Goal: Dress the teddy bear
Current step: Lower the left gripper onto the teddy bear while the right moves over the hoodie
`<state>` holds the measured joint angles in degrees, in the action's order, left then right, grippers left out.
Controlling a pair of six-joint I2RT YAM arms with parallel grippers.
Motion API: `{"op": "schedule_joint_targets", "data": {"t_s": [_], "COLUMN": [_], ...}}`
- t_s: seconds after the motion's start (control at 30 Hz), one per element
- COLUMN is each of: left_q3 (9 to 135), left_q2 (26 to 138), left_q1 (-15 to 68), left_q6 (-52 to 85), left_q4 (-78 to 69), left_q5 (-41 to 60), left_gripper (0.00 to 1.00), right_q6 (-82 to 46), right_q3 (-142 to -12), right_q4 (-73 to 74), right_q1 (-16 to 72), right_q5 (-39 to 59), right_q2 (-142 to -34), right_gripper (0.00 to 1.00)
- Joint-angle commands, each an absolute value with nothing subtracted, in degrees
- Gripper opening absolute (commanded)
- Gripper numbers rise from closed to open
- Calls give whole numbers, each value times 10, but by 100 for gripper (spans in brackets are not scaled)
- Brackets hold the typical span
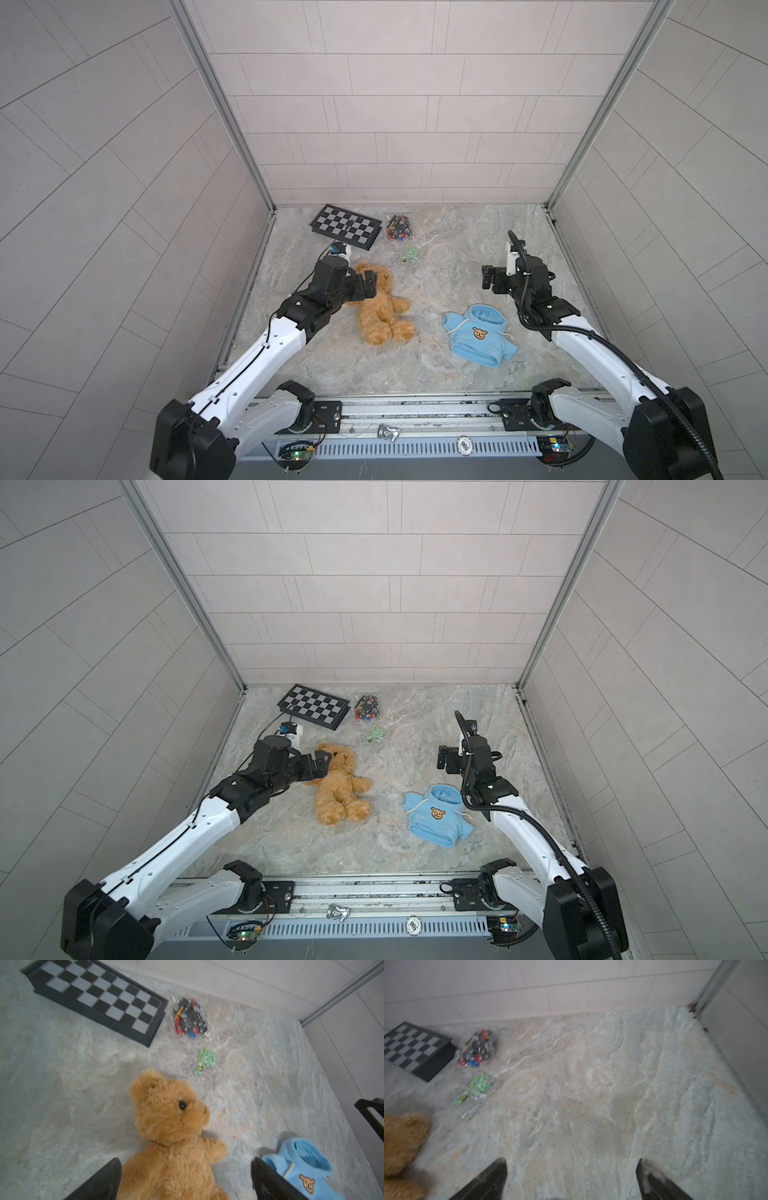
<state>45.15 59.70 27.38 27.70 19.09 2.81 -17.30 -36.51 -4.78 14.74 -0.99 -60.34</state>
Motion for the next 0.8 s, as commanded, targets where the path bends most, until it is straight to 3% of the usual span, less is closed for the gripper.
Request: {"op": "schedule_joint_targets", "data": {"t_s": [0.0,0.17,0.57,0.67,0.77], "left_q3": [474,496,530,527,526], "left_q2": [636,714,872,880,878], "left_q1": [312,356,348,344,344], "left_q6": [314,332,316,301,273], "left_q4": [261,260,248,242,238], "left_q5": [31,6,-94,-102,-108], "left_gripper": [100,100,95,83,62], "right_q6": [-185,-180,-160,-159,-159], "right_q3": [-384,-396,-409,-409,-412], "right_q4": [-138,-166,-218,-228,-243], "right_q1": [184,225,239,242,245], "right_q5": [26,56,84,89,95], "right_q2": [-616,-638,-635,-632,-630], "right_gripper": [100,100,99,99,98]}}
